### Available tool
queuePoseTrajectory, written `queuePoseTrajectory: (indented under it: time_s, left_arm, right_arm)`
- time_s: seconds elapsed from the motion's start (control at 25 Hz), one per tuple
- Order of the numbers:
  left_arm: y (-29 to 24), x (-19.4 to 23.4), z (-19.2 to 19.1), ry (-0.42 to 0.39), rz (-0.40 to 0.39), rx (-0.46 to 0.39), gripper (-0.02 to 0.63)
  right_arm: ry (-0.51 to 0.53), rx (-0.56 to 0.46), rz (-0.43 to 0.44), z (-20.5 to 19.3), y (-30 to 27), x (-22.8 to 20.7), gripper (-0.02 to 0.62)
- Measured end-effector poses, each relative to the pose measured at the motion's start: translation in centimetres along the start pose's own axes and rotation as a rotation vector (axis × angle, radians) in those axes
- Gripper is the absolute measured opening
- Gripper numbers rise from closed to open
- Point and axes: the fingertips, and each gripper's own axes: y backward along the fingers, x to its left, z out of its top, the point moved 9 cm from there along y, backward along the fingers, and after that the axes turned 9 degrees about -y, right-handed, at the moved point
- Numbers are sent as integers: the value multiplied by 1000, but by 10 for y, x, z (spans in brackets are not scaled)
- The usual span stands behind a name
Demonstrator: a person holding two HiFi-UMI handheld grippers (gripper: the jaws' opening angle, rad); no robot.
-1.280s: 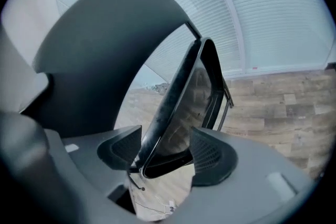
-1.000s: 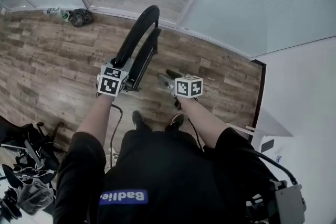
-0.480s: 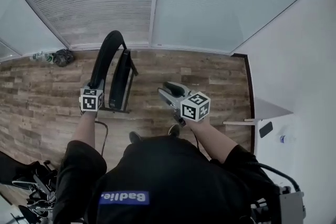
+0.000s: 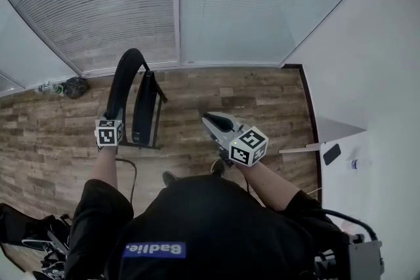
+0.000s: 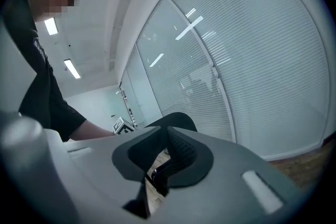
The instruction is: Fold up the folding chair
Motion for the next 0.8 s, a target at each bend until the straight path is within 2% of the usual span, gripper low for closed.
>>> queuePoseTrajectory:
  time_s: [0.12,0.44,0.8]
  left_arm:
    - [2,0,-1,0,7,1,78]
    - [2,6,-2,-1,18,-5,78]
    - [2,1,1,-5,22,-4,78]
  right_arm:
    - [25,-45,19,5,8,8,3]
    - [39,-98,74,12,29,14,2]
    - [40,-127,75,19,38,14,2]
